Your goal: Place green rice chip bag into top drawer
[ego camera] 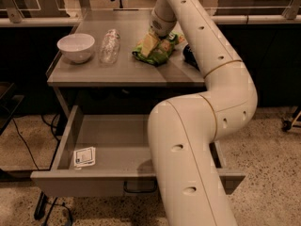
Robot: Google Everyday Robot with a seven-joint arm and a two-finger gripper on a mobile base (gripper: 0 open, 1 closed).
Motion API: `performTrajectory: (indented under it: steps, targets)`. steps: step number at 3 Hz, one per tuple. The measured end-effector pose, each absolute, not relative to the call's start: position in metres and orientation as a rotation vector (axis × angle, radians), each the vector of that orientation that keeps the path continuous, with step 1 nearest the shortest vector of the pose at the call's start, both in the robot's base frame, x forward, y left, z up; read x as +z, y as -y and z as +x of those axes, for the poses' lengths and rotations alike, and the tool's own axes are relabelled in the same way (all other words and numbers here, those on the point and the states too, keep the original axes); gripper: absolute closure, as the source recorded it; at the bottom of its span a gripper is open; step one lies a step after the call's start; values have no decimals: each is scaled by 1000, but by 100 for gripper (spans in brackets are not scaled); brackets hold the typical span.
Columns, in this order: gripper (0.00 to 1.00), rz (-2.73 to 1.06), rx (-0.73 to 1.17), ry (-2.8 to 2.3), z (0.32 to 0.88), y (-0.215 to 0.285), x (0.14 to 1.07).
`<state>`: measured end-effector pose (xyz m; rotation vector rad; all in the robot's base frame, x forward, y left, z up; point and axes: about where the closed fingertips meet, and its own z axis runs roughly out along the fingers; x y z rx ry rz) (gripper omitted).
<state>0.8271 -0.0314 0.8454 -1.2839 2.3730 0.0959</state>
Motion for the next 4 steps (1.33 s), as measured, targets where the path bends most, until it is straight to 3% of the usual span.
performTrajectory:
  steps: [4]
  targets:
    - [100, -1305, 77, -2235, 815, 32, 917]
